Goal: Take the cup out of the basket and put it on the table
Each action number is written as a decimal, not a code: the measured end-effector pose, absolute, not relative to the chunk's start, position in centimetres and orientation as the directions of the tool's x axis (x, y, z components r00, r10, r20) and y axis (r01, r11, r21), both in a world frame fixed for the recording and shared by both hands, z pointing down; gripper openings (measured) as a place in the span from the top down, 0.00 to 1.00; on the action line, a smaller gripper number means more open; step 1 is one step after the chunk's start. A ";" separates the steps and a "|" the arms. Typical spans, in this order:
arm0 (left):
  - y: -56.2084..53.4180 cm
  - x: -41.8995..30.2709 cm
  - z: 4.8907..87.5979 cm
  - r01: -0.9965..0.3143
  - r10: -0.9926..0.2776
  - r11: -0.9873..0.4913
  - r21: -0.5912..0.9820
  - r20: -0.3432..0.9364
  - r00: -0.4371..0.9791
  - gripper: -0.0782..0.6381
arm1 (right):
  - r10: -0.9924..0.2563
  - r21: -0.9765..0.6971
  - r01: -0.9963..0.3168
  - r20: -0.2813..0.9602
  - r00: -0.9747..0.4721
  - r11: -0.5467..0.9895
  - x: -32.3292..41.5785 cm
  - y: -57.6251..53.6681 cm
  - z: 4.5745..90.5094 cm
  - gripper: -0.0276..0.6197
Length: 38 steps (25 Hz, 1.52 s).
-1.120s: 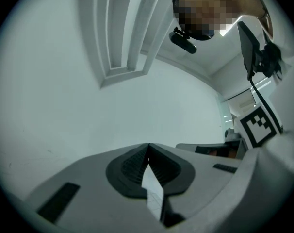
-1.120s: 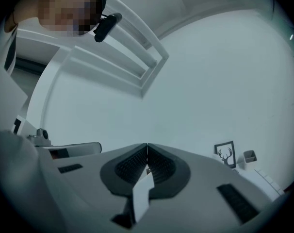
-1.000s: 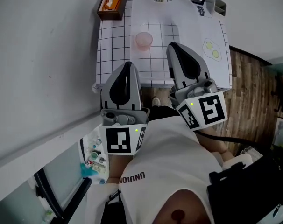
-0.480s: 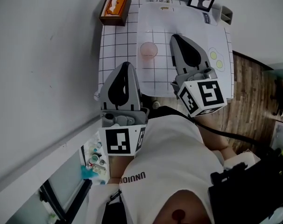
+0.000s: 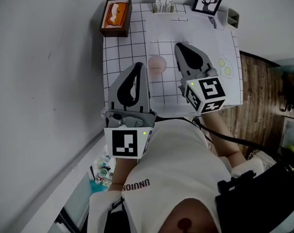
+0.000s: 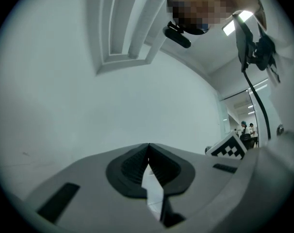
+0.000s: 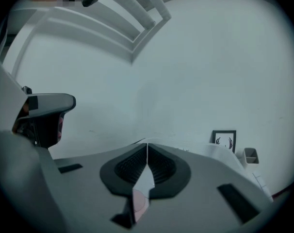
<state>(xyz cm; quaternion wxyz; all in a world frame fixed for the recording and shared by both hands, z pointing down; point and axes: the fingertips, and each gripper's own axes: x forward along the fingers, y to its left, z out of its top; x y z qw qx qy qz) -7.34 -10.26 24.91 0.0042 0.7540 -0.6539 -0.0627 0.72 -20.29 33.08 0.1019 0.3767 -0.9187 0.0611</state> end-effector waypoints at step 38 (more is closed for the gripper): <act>-13.9 -9.3 27.7 -0.958 -0.972 -0.233 0.165 -0.042 0.230 0.87 | -0.498 -0.073 -0.675 0.618 -0.608 0.734 -1.8 -21.1 45.9 0.81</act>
